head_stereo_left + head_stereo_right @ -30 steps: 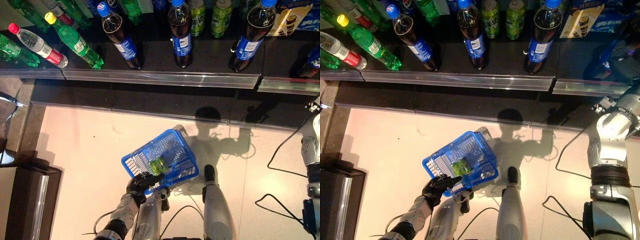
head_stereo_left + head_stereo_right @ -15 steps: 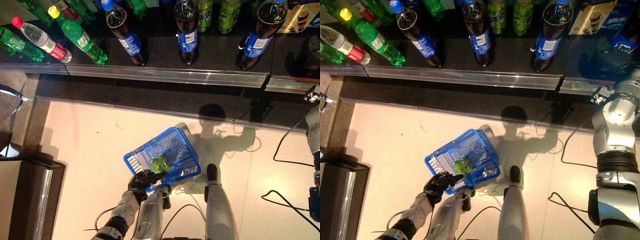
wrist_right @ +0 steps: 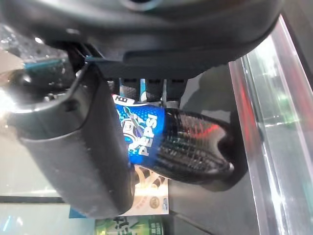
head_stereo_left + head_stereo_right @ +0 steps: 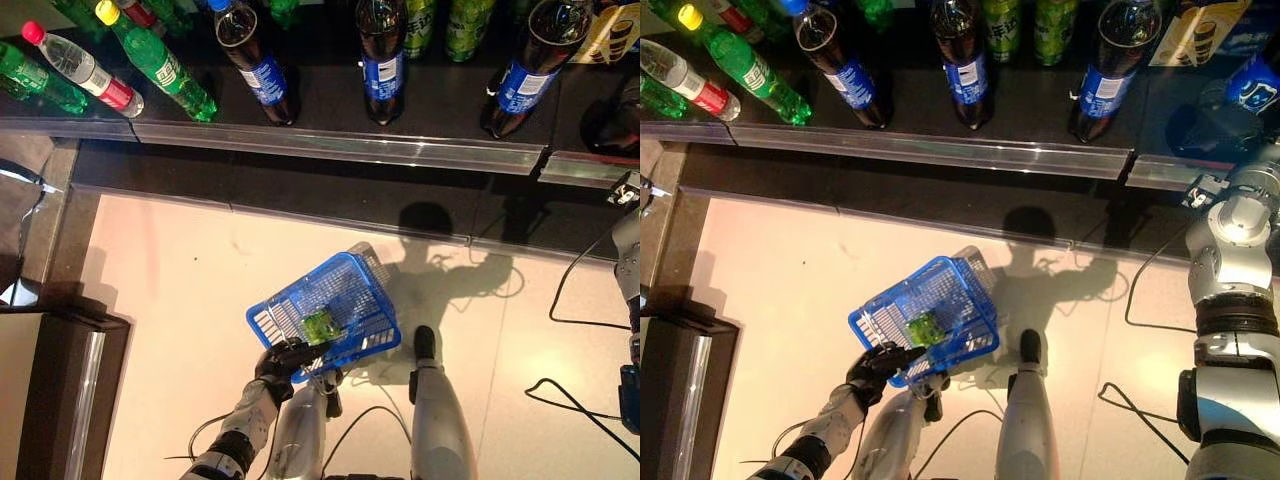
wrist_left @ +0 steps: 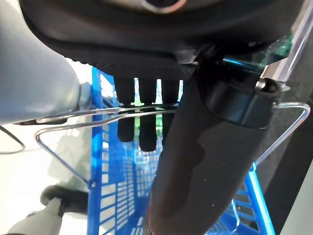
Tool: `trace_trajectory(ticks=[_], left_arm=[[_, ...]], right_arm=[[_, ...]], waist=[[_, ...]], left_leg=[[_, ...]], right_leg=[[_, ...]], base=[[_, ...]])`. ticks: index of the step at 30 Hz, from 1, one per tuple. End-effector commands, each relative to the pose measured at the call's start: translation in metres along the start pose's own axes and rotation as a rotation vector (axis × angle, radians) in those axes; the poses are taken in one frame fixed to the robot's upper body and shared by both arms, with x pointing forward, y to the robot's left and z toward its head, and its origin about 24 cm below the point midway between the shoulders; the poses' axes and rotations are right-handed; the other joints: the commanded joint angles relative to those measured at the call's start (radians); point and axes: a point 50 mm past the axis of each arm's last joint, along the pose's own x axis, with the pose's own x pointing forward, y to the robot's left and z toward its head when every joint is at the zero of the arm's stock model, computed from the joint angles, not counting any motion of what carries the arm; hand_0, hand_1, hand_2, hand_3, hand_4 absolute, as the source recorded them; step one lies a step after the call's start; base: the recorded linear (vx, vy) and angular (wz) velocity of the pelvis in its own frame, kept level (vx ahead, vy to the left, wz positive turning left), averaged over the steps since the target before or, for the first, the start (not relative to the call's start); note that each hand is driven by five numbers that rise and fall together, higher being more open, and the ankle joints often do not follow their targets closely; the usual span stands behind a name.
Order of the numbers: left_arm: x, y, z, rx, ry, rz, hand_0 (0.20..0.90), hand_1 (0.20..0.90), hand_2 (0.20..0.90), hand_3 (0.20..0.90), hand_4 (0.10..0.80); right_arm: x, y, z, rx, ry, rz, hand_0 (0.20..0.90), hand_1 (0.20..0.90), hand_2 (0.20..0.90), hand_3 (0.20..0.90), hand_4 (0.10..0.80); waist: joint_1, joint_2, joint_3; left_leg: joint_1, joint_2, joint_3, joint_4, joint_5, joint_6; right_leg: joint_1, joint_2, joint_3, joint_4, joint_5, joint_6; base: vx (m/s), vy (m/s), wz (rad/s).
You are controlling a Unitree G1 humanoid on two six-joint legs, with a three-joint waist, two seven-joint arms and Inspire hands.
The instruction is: Pick up the drink and place into the basket.
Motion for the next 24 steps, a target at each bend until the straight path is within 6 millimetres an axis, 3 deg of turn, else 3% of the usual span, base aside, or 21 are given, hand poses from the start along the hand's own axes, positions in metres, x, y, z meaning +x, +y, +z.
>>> trace_trajectory(ticks=[1, 11, 16, 24], left_arm=[[-0.022, 0.087, -0.011, 0.112, 0.040, 0.238, 0.300, 0.300, 0.300, 0.200, 0.100], [-0.026, 0.094, -0.014, 0.110, 0.041, 0.252, 0.300, 0.300, 0.300, 0.200, 0.100], [-0.029, 0.102, -0.016, 0.102, 0.047, 0.275, 0.300, 0.300, 0.300, 0.200, 0.100], [-0.038, 0.117, -0.024, 0.118, 0.075, 0.331, 0.300, 0.300, 0.300, 0.200, 0.100]], right_arm=[[0.010, 0.002, 0.065, 0.077, -0.263, 0.004, 0.300, 0.300, 0.300, 0.200, 0.100], [0.007, -0.005, 0.064, 0.077, -0.285, -0.016, 0.300, 0.300, 0.300, 0.200, 0.100], [-0.004, -0.006, 0.055, 0.079, -0.296, -0.017, 0.300, 0.300, 0.300, 0.200, 0.100], [-0.022, -0.028, 0.041, 0.060, -0.313, -0.028, 0.300, 0.300, 0.300, 0.200, 0.100]], waist=[[0.010, -0.078, -0.058], [0.008, -0.094, -0.082], [0.000, -0.120, -0.117], [-0.001, -0.175, -0.204]], left_leg=[[-0.023, 0.051, -0.075, 0.082, 0.093, -0.070], [0.017, 0.042, -0.062, 0.059, 0.066, -0.062], [0.064, 0.045, -0.039, 0.035, 0.044, -0.056], [0.166, 0.041, -0.010, -0.021, -0.009, -0.043]], right_leg=[[0.065, -0.035, -0.067, -0.095, 0.036, -0.038], [0.097, -0.036, -0.070, -0.111, 0.037, -0.035], [0.141, -0.035, -0.067, -0.132, 0.039, -0.027], [0.258, -0.047, -0.071, -0.201, 0.055, -0.006]], base=[[0.000, 0.000, 0.00], [-0.011, 0.028, 0.05], [0.019, 0.057, 0.02], [0.088, 0.013, 0.00]])
